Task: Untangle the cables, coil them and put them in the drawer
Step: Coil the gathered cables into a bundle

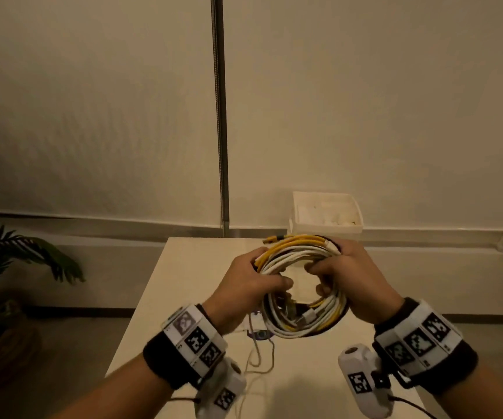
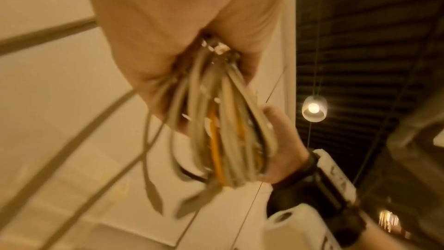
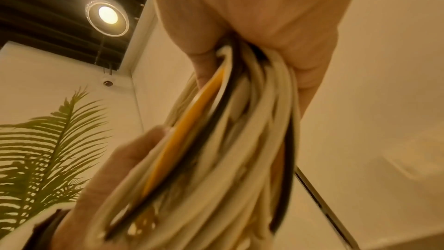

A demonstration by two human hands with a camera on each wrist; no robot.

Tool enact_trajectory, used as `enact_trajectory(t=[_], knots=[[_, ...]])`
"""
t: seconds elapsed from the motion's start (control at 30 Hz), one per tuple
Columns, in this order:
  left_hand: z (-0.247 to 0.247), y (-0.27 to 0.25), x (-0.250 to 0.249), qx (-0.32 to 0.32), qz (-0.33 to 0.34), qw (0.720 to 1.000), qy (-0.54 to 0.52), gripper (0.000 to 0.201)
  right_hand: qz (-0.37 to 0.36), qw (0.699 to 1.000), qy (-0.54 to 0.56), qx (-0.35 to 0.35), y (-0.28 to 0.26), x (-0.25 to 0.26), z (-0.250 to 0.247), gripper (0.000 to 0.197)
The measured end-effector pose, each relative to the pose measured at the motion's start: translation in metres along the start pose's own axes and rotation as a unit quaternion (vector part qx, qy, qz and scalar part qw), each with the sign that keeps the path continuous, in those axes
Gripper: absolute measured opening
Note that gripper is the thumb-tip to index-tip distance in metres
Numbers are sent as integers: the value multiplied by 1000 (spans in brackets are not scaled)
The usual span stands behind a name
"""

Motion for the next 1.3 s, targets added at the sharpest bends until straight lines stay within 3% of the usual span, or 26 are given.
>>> enact_trajectory(t=[0.07, 0.17, 0.33, 0.4, 0.5, 0.63, 0.77, 0.97, 1.03, 1.17, 1.3], knots=[[4, -1, 4, -44, 16, 998, -44, 23, -2, 998, 54, -16, -2, -7, 6, 25], [3, 2, -1, -49, 33, 997, -54, 19, -26, 997, 71, -23, -8, -13, 10, 29], [2, 5, -7, -45, 53, 998, 6, 19, -30, 998, 0, 53, -14, -7, 6, 15], [4, 7, -8, -46, 56, 996, 50, 13, -14, 995, -19, 96, -16, -2, 2, 19], [9, 10, -13, -17, 52, 987, 154, 17, 28, 986, -63, 150, -17, 2, -1, 32], [10, 16, -22, 38, 22, 974, 223, 15, 39, 980, -124, 152, -16, 4, -3, 21], [13, 20, -28, 107, -18, 946, 307, 12, 21, 984, -105, 143, -17, -1, 8, 31], [10, 21, -16, 104, -58, 963, 241, 20, 0, 998, -24, 64, -16, -21, 23, 36], [6, 17, -13, 117, -53, 978, 165, 28, 1, 999, 4, 46, -14, -24, 21, 36], [-11, 5, 3, 130, -27, 990, -55, 67, -12, 998, 60, -8, -11, -23, 11, 38], [-2, -8, 30, 57, 23, 979, -194, 74, -31, 990, 127, -50, -8, -21, 2, 40]])
Point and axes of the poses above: each hand's wrist, its own y-axis towards the middle knuckle, its own z-axis out of the palm, x = y × z, the point moved 5 cm from there along y, towards the middle knuckle, and after that the axes turned 10 degrees about x, right-handed, at the moved point
